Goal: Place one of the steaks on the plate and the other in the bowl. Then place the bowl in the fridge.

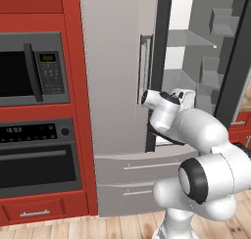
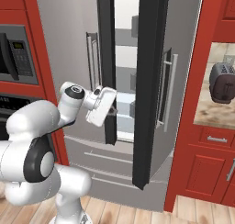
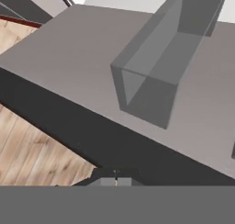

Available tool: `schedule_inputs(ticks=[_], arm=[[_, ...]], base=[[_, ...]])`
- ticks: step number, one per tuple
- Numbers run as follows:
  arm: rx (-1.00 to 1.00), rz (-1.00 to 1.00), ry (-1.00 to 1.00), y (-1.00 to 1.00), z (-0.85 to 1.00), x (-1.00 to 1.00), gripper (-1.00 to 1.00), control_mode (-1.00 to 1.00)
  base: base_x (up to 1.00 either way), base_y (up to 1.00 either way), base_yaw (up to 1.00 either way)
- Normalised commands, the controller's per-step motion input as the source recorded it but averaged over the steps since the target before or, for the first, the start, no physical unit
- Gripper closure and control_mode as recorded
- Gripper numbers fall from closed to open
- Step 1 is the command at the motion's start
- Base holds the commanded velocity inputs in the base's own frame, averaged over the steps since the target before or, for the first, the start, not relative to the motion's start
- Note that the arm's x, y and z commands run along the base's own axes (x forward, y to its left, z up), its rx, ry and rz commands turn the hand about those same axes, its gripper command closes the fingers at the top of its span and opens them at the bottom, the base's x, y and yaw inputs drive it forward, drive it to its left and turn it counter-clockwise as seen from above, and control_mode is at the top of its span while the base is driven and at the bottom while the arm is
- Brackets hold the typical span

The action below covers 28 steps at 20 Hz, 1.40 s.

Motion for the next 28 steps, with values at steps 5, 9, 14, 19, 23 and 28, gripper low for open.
schedule_inputs(ticks=[5,9,14,19,23,28], arm=[[0.0,0.0,0.0,-0.36,-0.1,0.07,1.0,-1.0],[0.0,0.0,0.0,-0.32,-0.08,0.14,1.0,-1.0],[-0.01,0.0,0.0,-0.34,-0.06,0.15,1.0,-1.0],[-0.01,0.0,0.0,-0.32,-0.07,0.21,1.0,-1.0],[-0.02,-0.01,0.0,-0.23,-0.12,0.31,1.0,-1.0],[-0.02,-0.01,0.0,-0.25,-0.11,0.29,1.0,-1.0]], base=[[0.0,0.0,0.0],[0.0,0.0,0.0],[0.0,0.0,0.0],[0.0,0.0,0.0],[0.0,0.0,0.0],[0.0,0.0,0.0]])
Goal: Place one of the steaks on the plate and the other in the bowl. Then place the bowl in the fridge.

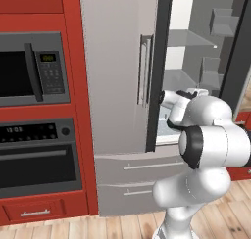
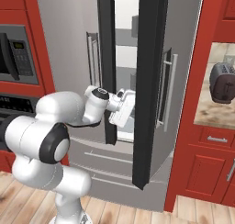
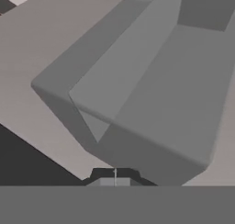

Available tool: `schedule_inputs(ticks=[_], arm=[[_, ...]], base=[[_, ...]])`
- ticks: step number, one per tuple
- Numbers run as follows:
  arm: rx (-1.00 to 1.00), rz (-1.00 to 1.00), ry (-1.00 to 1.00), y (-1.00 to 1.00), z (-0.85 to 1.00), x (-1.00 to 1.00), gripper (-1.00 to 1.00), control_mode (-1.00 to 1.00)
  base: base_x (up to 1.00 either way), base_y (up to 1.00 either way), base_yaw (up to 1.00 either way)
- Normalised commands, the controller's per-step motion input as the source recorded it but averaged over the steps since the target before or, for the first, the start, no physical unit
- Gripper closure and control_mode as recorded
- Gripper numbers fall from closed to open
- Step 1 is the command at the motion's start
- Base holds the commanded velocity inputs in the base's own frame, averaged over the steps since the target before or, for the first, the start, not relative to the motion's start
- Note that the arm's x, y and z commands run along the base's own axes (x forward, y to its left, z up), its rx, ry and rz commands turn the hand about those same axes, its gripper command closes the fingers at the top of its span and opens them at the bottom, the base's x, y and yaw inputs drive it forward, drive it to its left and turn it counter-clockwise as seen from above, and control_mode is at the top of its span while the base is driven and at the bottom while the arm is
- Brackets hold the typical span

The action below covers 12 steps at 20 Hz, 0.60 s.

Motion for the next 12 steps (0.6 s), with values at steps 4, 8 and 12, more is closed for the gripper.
schedule_inputs(ticks=[4,8,12], arm=[[-0.02,0.0,0.0,-0.37,-0.1,0.27,1.0,-1.0],[0.0,0.0,-0.02,-0.66,-0.14,0.18,1.0,-1.0],[0.0,0.0,0.0,-0.86,-0.14,0.25,1.0,-1.0]], base=[[0.0,0.0,0.0],[0.0,0.0,0.0],[0.0,0.0,0.0]])
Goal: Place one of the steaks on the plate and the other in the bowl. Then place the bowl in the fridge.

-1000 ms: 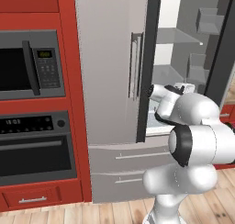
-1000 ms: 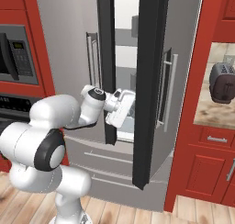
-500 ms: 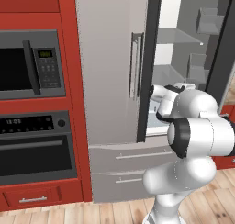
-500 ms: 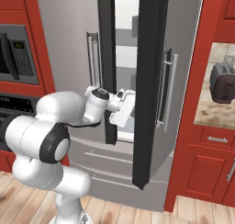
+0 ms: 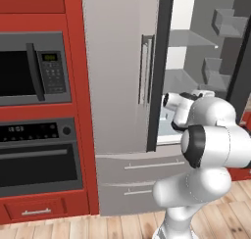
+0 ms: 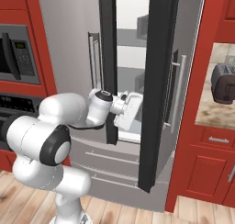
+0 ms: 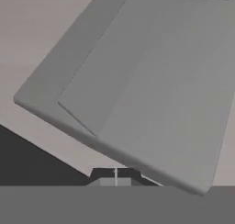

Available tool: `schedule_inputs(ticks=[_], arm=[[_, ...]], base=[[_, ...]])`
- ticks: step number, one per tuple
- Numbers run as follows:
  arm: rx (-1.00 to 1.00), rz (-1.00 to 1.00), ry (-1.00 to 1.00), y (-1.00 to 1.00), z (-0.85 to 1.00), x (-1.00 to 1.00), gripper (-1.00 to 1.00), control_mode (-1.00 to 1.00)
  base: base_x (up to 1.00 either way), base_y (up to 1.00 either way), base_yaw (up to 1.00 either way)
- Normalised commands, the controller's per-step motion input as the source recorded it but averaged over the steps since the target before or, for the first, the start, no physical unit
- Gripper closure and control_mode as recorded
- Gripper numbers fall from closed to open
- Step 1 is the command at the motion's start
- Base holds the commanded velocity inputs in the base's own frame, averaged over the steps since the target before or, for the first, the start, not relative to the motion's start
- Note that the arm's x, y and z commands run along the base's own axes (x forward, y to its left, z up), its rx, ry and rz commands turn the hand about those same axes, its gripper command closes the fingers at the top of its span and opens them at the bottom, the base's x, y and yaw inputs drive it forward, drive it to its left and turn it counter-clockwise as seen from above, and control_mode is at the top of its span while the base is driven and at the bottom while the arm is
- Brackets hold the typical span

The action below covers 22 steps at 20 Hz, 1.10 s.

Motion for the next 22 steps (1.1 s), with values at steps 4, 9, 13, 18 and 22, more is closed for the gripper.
schedule_inputs(ticks=[4,9,13,18,22], arm=[[0.0,-0.01,0.0,-0.98,-0.13,0.33,1.0,-1.0],[0.0,0.0,0.0,-1.0,-0.12,0.4,1.0,-1.0],[0.0,0.0,0.0,-1.0,-0.13,0.4,1.0,-1.0],[0.01,0.0,0.0,-1.0,-0.1,0.41,1.0,-1.0],[0.06,0.0,0.01,-1.0,-0.06,0.47,1.0,-1.0]], base=[[0.0,0.0,0.0],[0.0,0.0,0.0],[0.0,0.0,0.0],[0.0,0.0,0.0],[0.0,0.0,0.0]])
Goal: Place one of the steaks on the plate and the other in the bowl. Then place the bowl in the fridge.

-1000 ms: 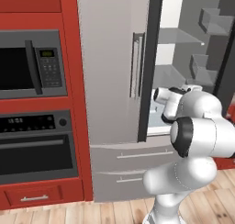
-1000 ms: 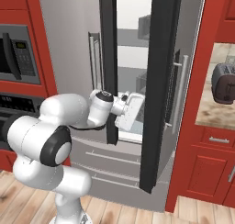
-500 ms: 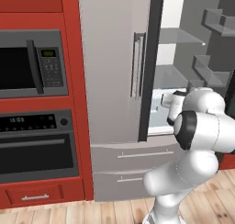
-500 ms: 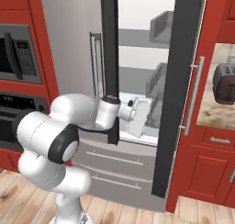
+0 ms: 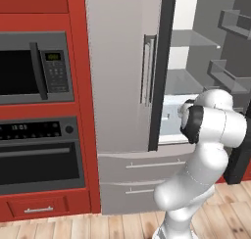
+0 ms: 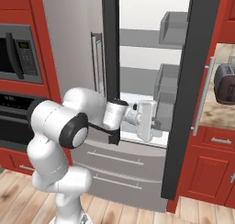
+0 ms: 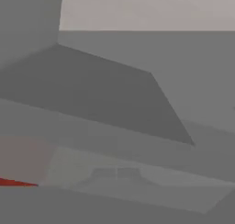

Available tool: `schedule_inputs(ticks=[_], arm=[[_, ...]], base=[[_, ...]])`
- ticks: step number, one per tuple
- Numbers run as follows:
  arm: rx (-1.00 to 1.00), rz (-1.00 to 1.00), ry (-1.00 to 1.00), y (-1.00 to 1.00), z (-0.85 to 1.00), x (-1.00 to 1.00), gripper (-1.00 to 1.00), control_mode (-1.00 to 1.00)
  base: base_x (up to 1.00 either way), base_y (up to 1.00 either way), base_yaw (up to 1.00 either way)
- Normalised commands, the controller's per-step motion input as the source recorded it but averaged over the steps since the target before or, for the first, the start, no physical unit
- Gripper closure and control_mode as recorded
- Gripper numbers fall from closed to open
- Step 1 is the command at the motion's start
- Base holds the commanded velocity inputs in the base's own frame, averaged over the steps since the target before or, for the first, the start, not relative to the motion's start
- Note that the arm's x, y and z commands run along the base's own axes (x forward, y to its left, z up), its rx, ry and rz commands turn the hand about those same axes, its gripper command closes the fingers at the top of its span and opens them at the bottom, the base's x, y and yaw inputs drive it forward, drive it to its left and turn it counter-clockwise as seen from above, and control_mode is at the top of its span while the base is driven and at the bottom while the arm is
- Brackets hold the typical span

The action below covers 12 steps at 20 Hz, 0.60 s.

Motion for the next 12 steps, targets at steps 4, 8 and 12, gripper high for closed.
schedule_inputs(ticks=[4,8,12], arm=[[0.11,0.0,0.0,-0.87,0.0,0.2,1.0,-1.0],[0.14,0.13,0.05,0.62,0.0,-0.58,1.0,-1.0],[0.09,0.23,0.17,1.0,0.0,-0.47,1.0,-1.0]], base=[[0.0,0.0,0.0],[0.0,0.0,0.0],[0.0,0.0,0.0]])
